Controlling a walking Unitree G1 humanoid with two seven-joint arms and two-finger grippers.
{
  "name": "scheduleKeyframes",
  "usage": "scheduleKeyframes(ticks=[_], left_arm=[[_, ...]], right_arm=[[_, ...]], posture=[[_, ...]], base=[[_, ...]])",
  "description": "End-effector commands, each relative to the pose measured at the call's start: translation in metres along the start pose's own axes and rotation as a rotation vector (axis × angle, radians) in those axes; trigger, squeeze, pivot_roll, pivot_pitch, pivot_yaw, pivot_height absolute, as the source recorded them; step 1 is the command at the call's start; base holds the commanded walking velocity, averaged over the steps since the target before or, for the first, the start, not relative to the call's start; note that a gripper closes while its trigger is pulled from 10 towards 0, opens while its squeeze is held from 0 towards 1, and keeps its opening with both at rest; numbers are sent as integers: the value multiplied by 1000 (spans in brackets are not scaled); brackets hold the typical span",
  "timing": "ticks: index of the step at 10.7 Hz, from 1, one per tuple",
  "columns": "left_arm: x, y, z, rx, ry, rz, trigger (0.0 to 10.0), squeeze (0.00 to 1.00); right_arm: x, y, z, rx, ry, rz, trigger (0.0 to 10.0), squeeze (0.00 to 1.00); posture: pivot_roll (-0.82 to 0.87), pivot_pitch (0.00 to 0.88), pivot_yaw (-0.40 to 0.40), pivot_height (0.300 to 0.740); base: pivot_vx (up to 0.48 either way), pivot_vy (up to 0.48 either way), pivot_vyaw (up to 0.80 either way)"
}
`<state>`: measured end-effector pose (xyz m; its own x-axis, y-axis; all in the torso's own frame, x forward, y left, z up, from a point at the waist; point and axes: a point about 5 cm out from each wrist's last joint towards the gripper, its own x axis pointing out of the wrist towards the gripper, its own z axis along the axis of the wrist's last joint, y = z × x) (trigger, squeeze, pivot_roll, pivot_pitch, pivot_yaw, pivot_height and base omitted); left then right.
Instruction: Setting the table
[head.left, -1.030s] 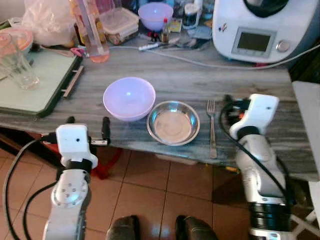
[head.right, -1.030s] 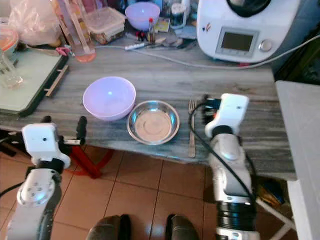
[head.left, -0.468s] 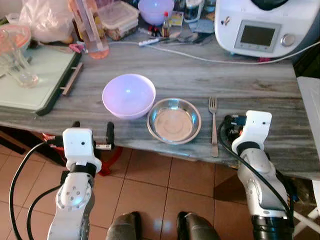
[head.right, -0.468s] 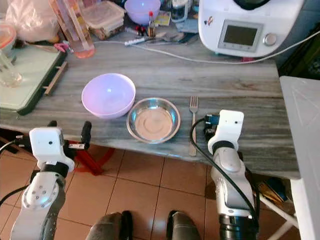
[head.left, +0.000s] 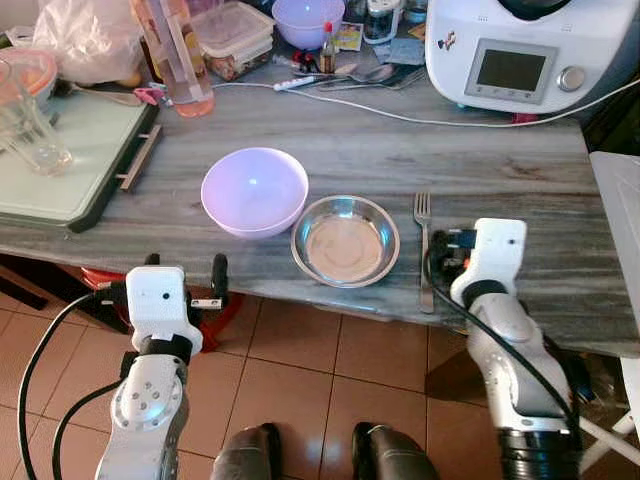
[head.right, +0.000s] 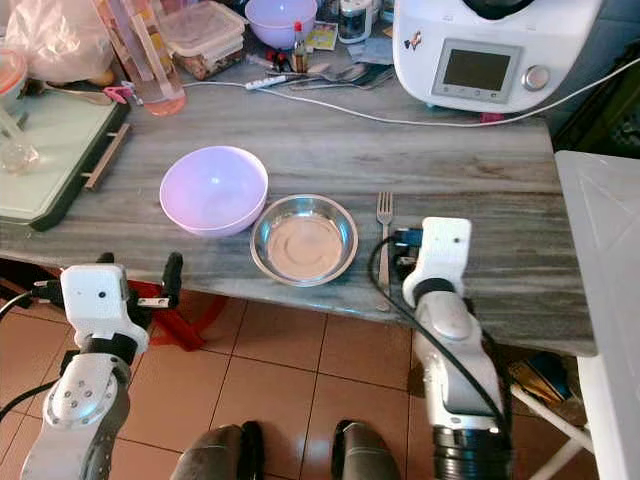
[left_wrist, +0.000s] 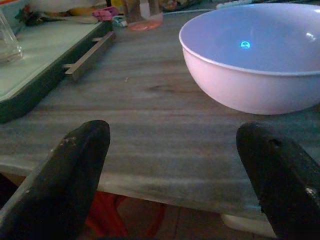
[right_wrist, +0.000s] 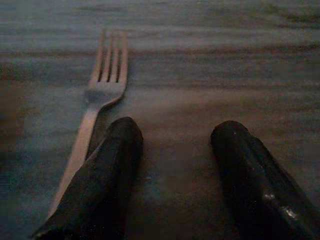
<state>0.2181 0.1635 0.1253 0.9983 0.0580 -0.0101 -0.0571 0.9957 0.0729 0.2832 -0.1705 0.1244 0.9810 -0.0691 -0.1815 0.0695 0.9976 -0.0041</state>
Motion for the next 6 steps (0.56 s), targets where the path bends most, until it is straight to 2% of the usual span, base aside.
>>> scheduleKeyframes(ticks=[1, 6], left_arm=[[-2, 3, 0, 19, 5, 9, 10000, 0], [2, -1, 2, 9, -2, -5, 10000, 0]], right_arm=[[-3, 9, -10, 3, 51, 47, 10000, 0], [-2, 11, -6, 6, 27, 64, 10000, 0]], posture=[[89, 195, 37, 740], [87, 171, 35, 740]], base=[[0, 0, 0], [0, 0, 0]])
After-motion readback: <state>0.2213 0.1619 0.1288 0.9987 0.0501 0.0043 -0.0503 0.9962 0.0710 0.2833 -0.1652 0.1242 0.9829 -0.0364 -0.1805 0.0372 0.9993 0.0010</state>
